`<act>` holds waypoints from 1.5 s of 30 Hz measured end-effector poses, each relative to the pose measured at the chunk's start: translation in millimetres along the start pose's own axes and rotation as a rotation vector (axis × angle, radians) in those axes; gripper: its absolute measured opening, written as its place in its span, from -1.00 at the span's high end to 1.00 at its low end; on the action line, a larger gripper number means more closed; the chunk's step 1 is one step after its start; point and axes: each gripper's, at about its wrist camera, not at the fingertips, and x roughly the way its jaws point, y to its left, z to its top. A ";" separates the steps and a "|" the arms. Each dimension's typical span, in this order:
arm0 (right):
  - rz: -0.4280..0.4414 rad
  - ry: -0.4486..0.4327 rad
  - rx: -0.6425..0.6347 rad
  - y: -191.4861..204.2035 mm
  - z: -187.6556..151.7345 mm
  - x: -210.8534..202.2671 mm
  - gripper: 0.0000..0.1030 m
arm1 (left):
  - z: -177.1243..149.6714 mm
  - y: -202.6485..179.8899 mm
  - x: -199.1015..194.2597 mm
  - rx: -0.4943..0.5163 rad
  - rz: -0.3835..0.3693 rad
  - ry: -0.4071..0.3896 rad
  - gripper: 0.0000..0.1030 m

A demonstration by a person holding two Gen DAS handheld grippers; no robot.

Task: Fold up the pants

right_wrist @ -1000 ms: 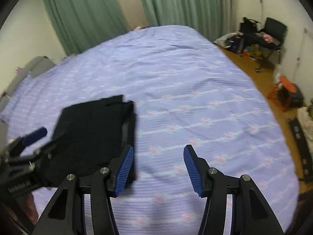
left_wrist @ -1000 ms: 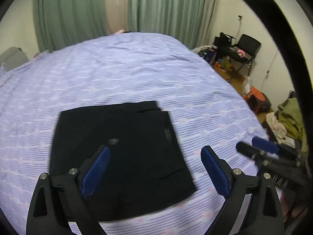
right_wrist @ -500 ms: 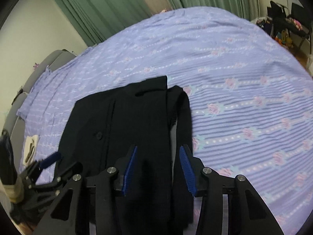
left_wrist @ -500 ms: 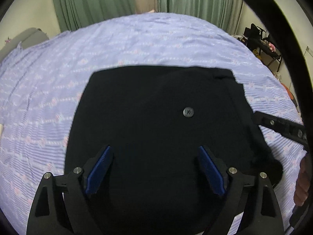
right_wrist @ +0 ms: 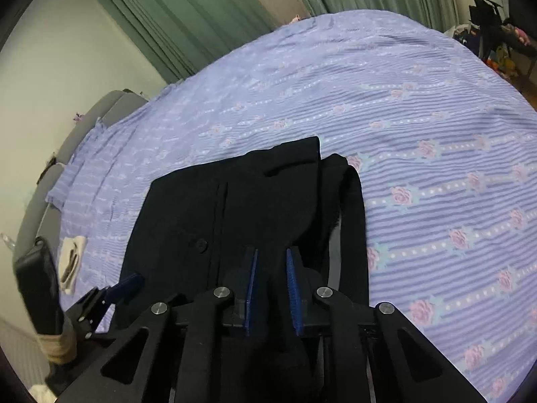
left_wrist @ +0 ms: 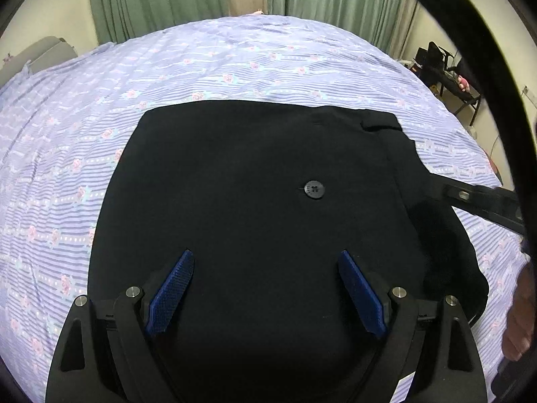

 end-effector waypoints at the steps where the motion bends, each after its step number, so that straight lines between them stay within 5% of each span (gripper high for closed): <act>1: -0.008 0.017 -0.002 -1.4 0.6 4.7 0.64 | 2.1 -0.7 1.8 0.004 -0.003 0.001 -0.72; 5: -0.006 0.071 0.072 -17.9 -2.6 20.4 0.79 | 2.3 -4.1 4.7 0.024 0.011 0.014 -0.72; 11: -0.061 -0.081 0.021 -6.7 1.3 -33.4 0.92 | 5.5 -14.5 2.2 0.030 -0.027 0.012 -0.73; 17: -0.160 0.025 0.068 -42.2 -7.1 6.9 0.86 | 3.5 -20.2 10.7 0.070 0.003 0.057 -0.73; 19: -0.193 0.011 0.063 -41.1 -6.9 0.3 0.58 | 2.6 -19.2 7.9 0.077 0.012 0.055 -0.73; 21: -0.286 -0.018 0.058 -33.1 -8.2 -18.2 0.05 | 1.3 -16.7 0.6 0.076 0.026 0.045 -0.73; 23: -0.306 -0.050 0.062 -26.7 -15.1 -39.4 -0.19 | -0.4 -13.5 -11.6 0.069 0.044 0.023 -0.73; 30: -0.193 -0.091 0.266 -25.3 -70.1 -88.7 -0.39 | -15.7 -4.2 -65.0 0.063 0.105 -0.090 -0.84; 35: -0.078 -0.027 0.427 -38.9 -112.1 -77.9 -0.39 | -23.1 -3.4 -59.3 0.096 0.123 -0.070 -0.85; 45: 0.057 -0.003 0.513 -62.1 -100.0 -21.2 -0.41 | -21.7 -11.5 -40.0 0.076 0.112 -0.035 -0.85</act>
